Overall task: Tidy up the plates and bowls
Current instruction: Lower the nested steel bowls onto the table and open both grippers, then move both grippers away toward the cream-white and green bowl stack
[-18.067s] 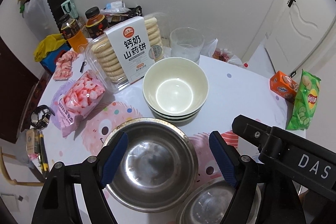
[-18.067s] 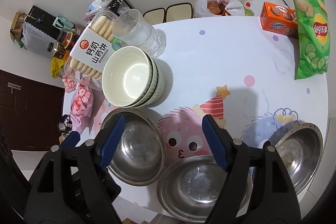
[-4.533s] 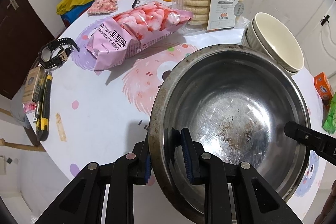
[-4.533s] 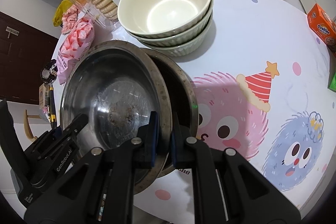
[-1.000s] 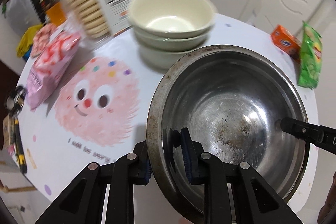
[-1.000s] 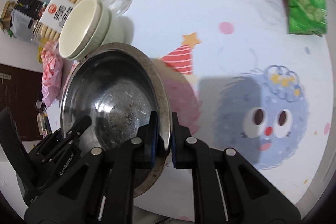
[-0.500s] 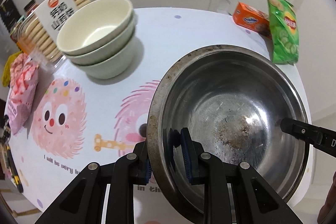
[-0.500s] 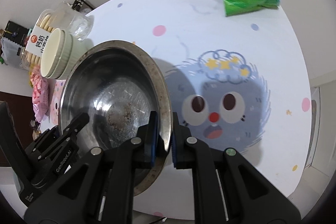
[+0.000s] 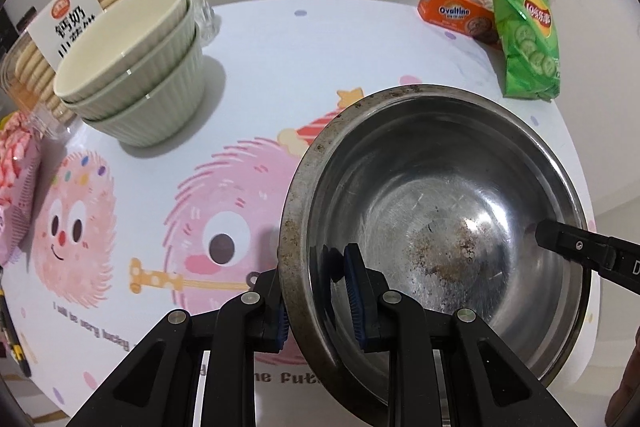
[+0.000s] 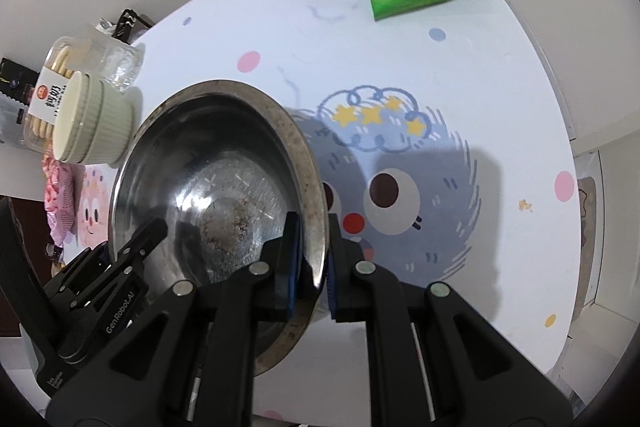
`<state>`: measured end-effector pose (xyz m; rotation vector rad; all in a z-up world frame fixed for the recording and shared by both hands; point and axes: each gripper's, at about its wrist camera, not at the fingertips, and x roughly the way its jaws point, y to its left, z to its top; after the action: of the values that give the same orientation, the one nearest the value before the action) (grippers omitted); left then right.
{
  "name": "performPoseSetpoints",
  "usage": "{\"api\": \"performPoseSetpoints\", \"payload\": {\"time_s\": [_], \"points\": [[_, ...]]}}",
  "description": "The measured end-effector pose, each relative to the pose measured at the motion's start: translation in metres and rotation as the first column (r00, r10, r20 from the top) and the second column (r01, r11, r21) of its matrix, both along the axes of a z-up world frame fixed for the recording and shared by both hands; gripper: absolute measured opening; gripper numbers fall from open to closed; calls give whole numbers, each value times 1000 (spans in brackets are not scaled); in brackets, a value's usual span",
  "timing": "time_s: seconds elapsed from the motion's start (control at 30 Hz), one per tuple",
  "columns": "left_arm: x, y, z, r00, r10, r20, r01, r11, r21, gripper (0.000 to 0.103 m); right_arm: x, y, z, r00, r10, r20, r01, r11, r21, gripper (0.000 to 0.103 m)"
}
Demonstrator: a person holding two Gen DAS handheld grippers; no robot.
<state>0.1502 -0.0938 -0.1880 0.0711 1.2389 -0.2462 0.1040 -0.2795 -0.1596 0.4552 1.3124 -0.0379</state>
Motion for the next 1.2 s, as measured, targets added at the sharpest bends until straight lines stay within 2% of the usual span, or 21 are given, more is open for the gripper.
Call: {"api": "performPoseSetpoints", "payload": {"time_s": [0.17,0.23,0.27,0.33,0.37,0.4,0.43,0.47,0.63,0.8,1.1,1.2], "points": [[2,-6,-8,1000,1,-15,-1,1000,20,25,0,-2,-8,1000,-12,-6,12,1000,-1,13],[3,-8,-10,1000,-3,-25,4,1000,22,30,0,-2,-12,1000,-15,-23,15,1000,11,16],[4,-9,-12,999,-3,-35,3,1000,20,35,0,-3,-14,999,-18,-34,19,1000,17,20],[6,-8,-16,998,17,-55,-15,999,31,66,-2,-4,-16,999,-24,-31,25,999,36,26],[6,-7,-16,998,33,-55,-30,999,41,68,-2,-3,-15,999,-21,-28,22,999,38,35],[5,-6,-15,998,45,-48,-43,998,40,68,-3,-2,-14,999,-18,-28,19,1000,24,55],[5,-5,-14,998,54,-42,-52,998,30,69,-4,-2,-13,1000,-18,-25,19,1000,11,65],[4,-5,-13,998,59,-39,-58,998,32,70,-5,-2,-12,1000,-17,-16,17,1000,5,68],[-2,6,-8,995,94,-23,-92,994,63,72,-11,-5,-6,1000,-17,-24,17,1000,8,68],[-9,28,3,988,149,-32,-149,989,22,72,-13,-6,8,1000,-20,6,21,1000,-16,68],[-16,42,28,984,179,-7,-179,984,0,72,-5,-2,26,998,-37,43,38,999,-14,68],[-13,42,30,984,173,-30,-173,985,9,72,0,3,29,999,-31,36,31,999,-11,68]]}}
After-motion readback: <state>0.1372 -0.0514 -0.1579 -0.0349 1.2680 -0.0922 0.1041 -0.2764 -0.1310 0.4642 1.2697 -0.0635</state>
